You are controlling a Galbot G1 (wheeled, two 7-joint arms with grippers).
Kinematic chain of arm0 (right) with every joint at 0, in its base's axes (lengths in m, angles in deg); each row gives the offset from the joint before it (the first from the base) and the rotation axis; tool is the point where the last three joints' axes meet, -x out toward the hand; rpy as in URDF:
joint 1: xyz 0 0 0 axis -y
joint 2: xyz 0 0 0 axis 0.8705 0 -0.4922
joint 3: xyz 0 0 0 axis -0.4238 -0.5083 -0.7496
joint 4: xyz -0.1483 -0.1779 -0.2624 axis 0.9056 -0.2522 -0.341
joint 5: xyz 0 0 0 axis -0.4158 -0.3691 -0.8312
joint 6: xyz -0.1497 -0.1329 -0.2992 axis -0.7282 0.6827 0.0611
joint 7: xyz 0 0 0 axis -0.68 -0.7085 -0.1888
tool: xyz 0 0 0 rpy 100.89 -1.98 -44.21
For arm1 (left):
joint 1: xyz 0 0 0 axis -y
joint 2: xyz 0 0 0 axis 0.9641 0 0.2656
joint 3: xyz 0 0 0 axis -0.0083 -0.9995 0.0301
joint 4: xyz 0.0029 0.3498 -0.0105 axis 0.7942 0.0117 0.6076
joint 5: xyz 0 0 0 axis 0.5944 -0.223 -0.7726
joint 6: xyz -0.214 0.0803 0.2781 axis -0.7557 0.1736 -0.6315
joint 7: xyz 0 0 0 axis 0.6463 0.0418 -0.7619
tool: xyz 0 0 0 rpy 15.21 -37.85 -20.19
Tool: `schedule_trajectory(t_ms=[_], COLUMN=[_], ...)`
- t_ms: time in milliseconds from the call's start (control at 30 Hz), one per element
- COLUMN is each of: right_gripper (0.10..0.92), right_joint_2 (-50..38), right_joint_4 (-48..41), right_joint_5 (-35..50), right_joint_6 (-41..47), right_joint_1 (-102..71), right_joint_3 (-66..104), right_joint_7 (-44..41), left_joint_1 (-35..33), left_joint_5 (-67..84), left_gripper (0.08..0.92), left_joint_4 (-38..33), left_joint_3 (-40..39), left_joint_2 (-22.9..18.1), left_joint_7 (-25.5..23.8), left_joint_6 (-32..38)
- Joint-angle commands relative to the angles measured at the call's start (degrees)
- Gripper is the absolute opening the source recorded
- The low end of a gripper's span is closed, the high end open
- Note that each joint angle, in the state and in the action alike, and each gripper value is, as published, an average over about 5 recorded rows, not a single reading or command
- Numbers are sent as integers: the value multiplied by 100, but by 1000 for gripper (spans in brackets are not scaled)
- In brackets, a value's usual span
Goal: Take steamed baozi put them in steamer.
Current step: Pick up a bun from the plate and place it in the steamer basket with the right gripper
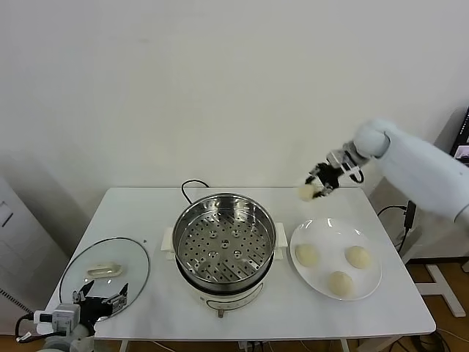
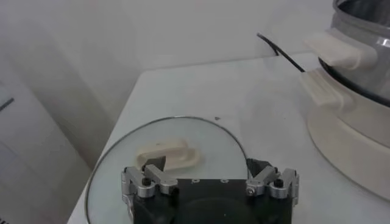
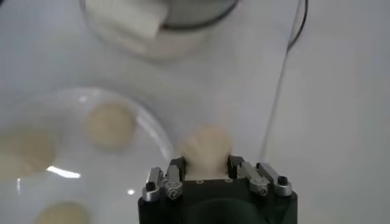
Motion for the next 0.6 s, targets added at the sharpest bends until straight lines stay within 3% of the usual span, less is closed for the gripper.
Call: schedule_trajectory(t_ms=[33,267,600], right_gripper=[458,458,458], right_joint_2=[1054,1603,1833], right_joint_4=[293,603,934], right_joint_5=[353,-243,-2046], right_joint_6=[-1545,-2446,-2915], right_joint_1=[950,758,31], right_joint_3=[-510,-440,-15], right_joint_7=[-315,-285,-71], left_joint_1=[-16,-91,-108], left_joint_5=[-31,-50,-53], left_gripper=[823,823,823], left_joint_4=[-15,-49,-64], left_joint_3=[-21,-12,-15], left_joint_2=[-2,8,14], left_joint_7=[-1,-6,-8], left_joint_6=[-3,19,19])
